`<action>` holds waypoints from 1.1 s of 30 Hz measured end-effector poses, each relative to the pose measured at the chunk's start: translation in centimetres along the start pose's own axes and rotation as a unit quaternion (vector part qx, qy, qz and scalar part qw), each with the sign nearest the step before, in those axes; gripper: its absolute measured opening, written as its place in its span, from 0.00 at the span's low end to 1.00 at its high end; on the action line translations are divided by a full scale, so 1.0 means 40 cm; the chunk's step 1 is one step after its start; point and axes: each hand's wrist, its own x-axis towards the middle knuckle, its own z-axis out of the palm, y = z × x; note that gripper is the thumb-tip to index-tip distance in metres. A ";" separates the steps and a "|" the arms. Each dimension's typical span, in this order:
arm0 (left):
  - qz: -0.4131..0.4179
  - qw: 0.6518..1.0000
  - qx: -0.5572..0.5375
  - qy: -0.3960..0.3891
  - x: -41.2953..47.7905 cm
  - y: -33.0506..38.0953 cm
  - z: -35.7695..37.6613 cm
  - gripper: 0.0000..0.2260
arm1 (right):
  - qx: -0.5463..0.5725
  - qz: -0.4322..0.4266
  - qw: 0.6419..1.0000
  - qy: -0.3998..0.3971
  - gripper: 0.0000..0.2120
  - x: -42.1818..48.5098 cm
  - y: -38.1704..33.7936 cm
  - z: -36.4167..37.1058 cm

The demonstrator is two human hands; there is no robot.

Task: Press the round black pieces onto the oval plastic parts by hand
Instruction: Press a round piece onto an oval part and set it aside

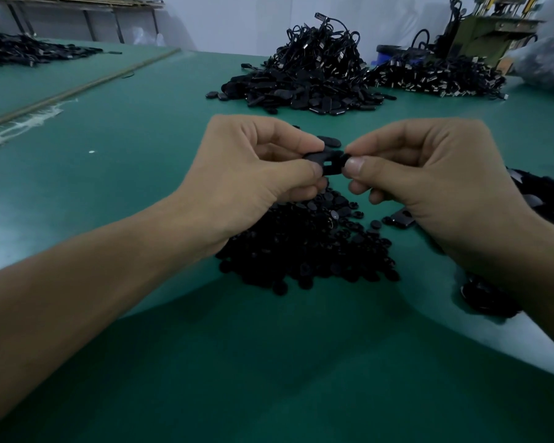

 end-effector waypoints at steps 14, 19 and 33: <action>0.020 0.999 0.021 -0.014 -0.007 0.004 0.009 0.09 | -0.037 -0.024 0.999 0.012 0.07 -0.008 -0.015 0.014; 0.023 0.999 0.023 -0.010 -0.006 0.003 0.010 0.10 | -0.052 -0.028 0.998 0.027 0.08 -0.005 -0.009 0.016; 0.129 0.968 0.215 -0.001 -0.006 -0.002 0.010 0.11 | -0.136 -0.069 0.987 0.043 0.15 -0.015 -0.004 0.025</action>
